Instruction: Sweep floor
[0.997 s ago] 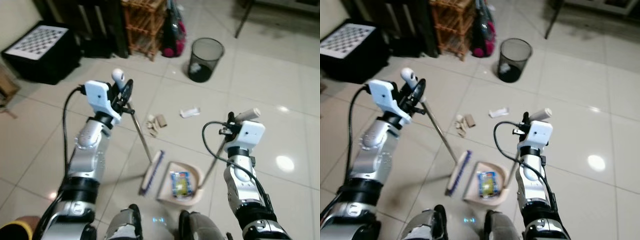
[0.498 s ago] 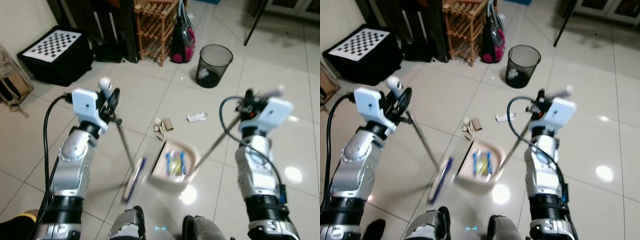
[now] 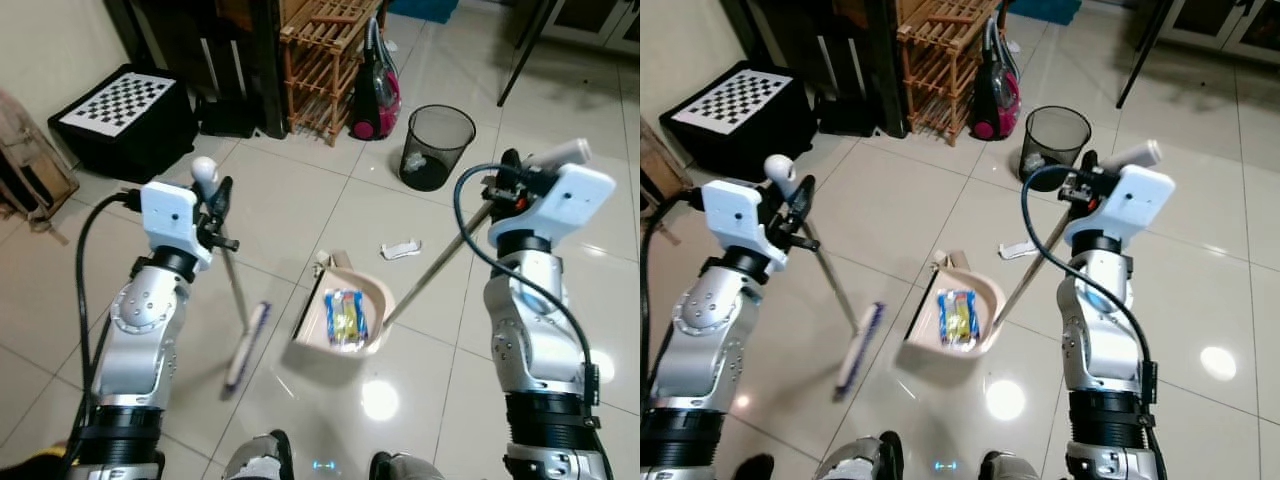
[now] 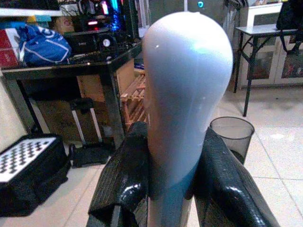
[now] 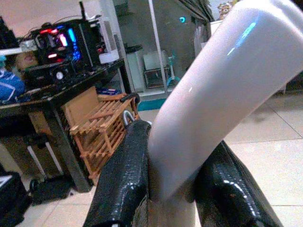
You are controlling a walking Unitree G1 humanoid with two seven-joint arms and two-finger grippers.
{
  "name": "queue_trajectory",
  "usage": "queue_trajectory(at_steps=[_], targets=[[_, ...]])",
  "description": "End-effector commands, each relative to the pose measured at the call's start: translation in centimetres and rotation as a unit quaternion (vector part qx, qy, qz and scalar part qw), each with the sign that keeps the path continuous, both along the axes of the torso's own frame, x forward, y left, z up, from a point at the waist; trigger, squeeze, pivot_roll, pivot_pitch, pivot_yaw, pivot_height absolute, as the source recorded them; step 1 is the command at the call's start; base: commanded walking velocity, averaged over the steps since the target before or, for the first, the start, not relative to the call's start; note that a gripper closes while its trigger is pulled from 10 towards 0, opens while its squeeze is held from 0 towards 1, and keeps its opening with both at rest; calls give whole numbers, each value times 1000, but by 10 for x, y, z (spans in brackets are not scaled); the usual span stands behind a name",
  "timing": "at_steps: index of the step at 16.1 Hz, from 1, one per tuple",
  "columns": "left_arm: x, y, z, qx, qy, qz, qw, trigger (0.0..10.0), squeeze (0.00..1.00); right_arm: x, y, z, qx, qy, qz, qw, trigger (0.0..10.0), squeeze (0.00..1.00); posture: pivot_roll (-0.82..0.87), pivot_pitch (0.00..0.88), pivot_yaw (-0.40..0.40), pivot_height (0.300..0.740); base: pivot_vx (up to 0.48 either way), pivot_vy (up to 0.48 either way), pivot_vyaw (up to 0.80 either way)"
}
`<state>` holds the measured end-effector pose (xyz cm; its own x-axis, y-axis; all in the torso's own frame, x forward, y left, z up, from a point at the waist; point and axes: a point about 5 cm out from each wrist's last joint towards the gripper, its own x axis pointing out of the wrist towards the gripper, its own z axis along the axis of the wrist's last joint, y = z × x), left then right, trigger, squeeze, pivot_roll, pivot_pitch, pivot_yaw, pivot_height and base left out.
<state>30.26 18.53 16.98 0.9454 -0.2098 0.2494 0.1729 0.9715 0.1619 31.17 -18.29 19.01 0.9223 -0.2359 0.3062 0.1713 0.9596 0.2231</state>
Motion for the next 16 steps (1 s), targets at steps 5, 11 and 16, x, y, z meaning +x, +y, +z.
queue_trajectory(at_steps=[5, 11, 16], targets=[[-2, 9, 13, 29, -22, 25, 999, 10000, 0, -3, -12, 24, 29, -22, -19, 999, 10000, 0, -45, 79, 40, 740, 423, 0, -640], [1, 10, 12, 22, -15, 38, 999, 10000, 0, 3, -19, 35, 37, -22, -37, 998, 10000, 0, -49, 57, 44, 740, 423, 0, -800], [2, 4, 2, 16, 10, 34, 999, 10000, 0, 7, -28, 52, 36, -37, -57, 997, 10000, 0, -60, 31, 58, 740, 424, 0, -95]])
